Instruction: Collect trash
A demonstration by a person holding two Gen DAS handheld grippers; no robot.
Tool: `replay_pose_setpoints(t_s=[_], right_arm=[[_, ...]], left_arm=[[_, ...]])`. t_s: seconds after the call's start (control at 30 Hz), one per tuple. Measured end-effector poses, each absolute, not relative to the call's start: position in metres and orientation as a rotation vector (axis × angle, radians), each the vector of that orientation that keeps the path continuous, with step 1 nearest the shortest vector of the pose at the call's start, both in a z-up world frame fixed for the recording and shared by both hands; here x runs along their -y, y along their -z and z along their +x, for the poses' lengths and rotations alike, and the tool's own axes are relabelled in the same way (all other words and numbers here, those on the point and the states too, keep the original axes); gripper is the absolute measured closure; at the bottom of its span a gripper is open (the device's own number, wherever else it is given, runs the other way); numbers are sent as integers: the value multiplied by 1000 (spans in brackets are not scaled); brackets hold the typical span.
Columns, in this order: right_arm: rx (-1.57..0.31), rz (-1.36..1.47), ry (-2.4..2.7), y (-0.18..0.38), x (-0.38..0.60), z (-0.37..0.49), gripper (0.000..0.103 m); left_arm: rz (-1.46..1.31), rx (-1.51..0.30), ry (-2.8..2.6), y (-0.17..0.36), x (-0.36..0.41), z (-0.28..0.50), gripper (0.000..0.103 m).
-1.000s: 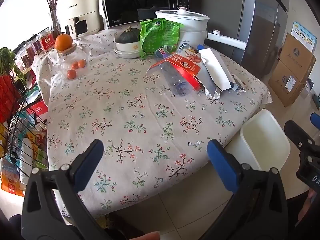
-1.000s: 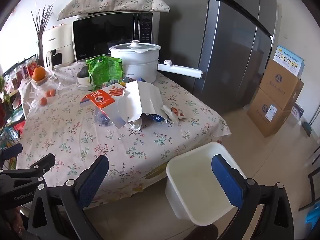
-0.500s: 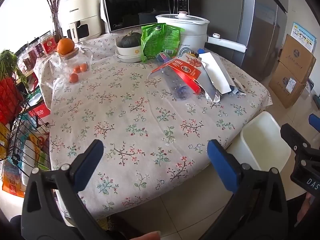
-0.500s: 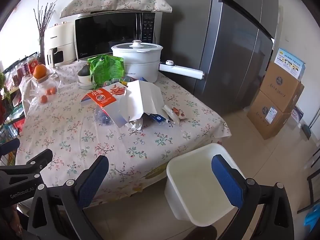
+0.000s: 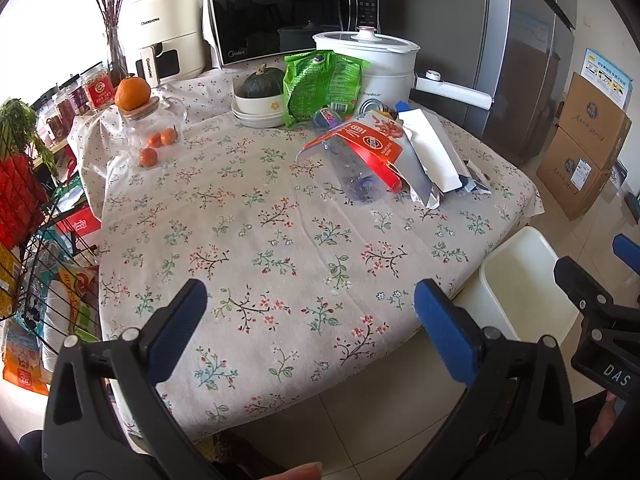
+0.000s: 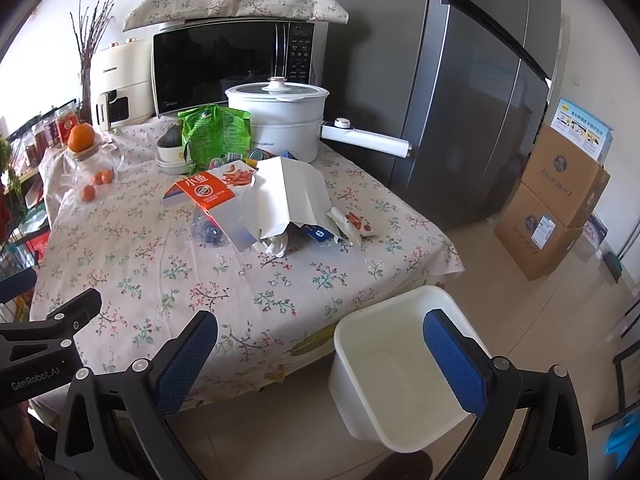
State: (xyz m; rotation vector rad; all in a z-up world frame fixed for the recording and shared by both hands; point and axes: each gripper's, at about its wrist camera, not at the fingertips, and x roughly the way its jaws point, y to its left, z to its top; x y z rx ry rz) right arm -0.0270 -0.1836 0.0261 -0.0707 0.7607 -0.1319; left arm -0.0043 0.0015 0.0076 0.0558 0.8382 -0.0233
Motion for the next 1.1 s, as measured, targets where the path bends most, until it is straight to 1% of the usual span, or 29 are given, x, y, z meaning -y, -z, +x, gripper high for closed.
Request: replay_pose_setpoints(t_s=[1.1], right_arm=[[-763, -65, 131, -24, 187, -27, 0]], left_arm=[[52, -838, 26, -8, -1, -5, 0]])
